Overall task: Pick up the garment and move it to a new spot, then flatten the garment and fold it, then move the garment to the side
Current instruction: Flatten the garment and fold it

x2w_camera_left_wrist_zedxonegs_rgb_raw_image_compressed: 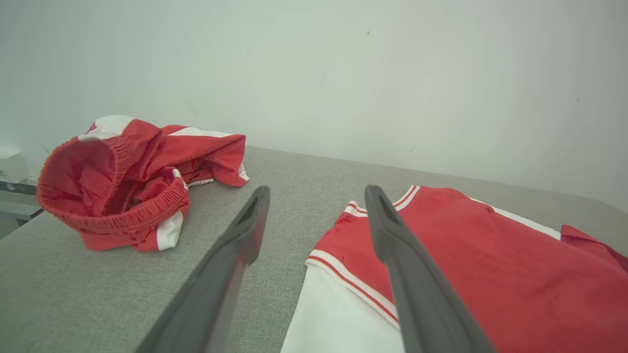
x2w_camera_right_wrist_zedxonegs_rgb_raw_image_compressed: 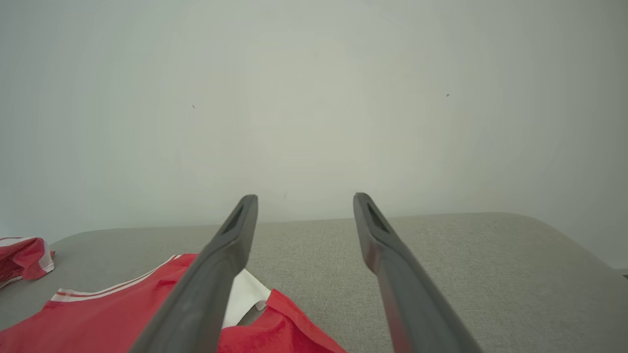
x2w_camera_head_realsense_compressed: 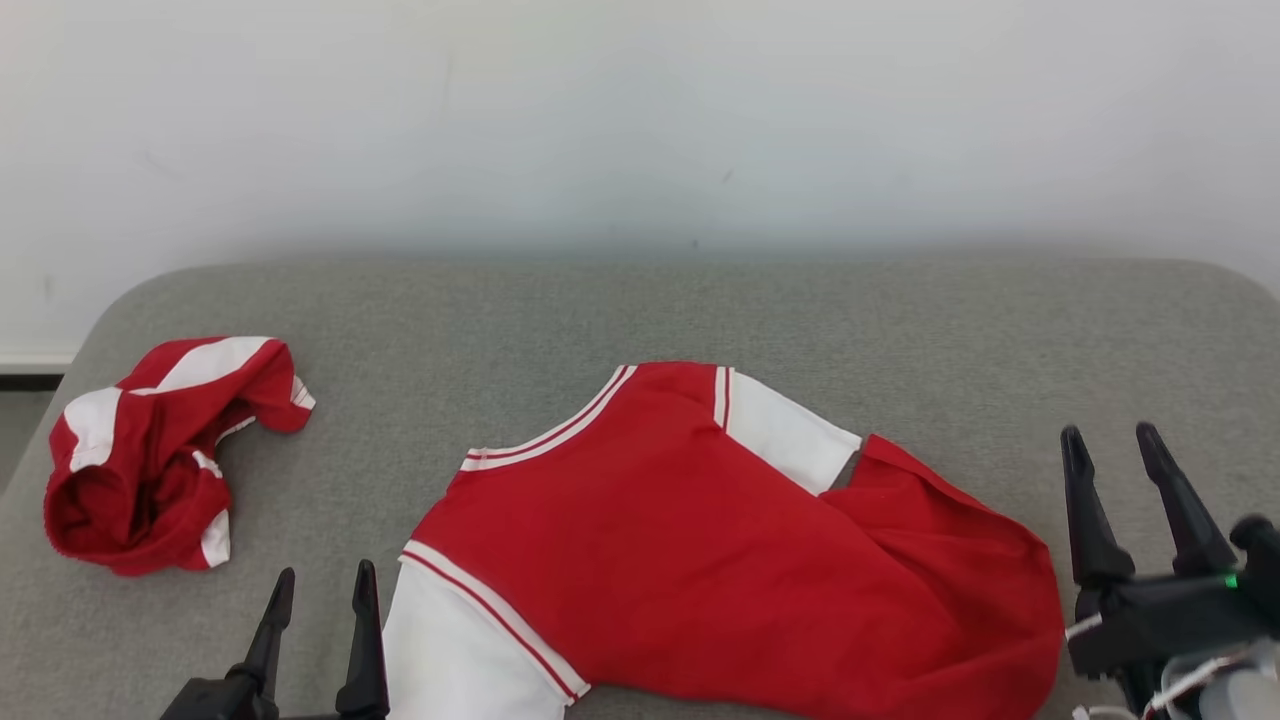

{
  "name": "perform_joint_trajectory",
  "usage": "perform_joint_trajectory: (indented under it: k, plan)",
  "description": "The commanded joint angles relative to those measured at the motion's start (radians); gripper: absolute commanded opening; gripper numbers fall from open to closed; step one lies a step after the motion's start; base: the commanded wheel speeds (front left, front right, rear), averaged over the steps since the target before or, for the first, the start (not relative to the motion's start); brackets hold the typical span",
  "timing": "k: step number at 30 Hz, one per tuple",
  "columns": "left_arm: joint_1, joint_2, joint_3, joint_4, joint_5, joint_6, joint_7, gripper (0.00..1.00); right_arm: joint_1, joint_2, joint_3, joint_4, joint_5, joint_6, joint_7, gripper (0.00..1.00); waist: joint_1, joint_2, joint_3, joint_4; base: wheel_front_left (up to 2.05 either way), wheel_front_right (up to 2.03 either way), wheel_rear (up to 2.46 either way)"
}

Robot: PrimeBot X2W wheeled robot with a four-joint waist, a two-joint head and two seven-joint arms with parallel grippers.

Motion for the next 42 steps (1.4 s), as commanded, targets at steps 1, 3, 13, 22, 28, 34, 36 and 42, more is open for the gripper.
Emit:
perform_joint_trajectory:
  k: [1, 3, 13, 22, 28, 34, 36, 42]
  plan:
    - [0.015, -0.002, 0.005, -0.001, 0.007, -0.007, -0.003, 1.0, 0.039, 0.018, -0.015, -0.026, -0.014, -0.002, -0.001, 1.0, 0.0001, 0.0, -0.015, -0.019, 0.0, 0.0, 0.0]
    - [0.018, -0.002, 0.007, 0.0, 0.008, -0.005, -0.003, 1.0, 0.088, 0.038, -0.039, -0.056, -0.03, -0.002, -0.001, 1.0, 0.0001, 0.0, -0.019, -0.025, 0.0, 0.0, 0.0]
    - [0.049, -0.001, 0.022, -0.011, 0.013, -0.009, -0.003, 1.0, 0.238, 0.105, -0.07, -0.123, -0.087, -0.002, -0.001, 1.0, 0.0001, 0.0, -0.028, -0.043, 0.0, 0.0, 0.0]
    - [0.072, 0.005, 0.032, -0.016, 0.028, -0.012, -0.003, 1.0, 0.262, 0.15, -0.077, -0.104, -0.128, -0.002, -0.001, 1.0, 0.0001, 0.0, -0.034, -0.038, 0.0, 0.0, 0.0]
    - [0.077, 0.005, 0.033, -0.02, 0.037, -0.013, -0.003, 1.0, 0.276, 0.182, -0.092, -0.127, -0.179, -0.002, 0.011, 1.0, 0.0001, 0.0, -0.033, -0.032, 0.0, 0.0, 0.0]
    - [0.08, 0.004, 0.035, -0.027, 0.047, -0.008, -0.003, 1.0, 0.28, 0.193, -0.096, -0.155, -0.205, -0.002, 0.042, 1.0, 0.0001, 0.0, -0.029, -0.029, 0.0, 0.0, 0.0]
    - [0.079, 0.004, 0.035, -0.028, 0.048, -0.008, -0.003, 1.0, 0.282, 0.194, -0.096, -0.162, -0.208, -0.002, 0.049, 1.0, 0.0001, 0.0, -0.028, -0.029, 0.0, 0.0, 0.0]
    - [0.078, 0.001, 0.029, -0.029, 0.047, -0.004, -0.003, 1.0, 0.285, 0.194, -0.093, -0.166, -0.208, -0.002, 0.063, 1.0, 0.0001, 0.0, -0.027, -0.024, 0.0, 0.0, 0.0]
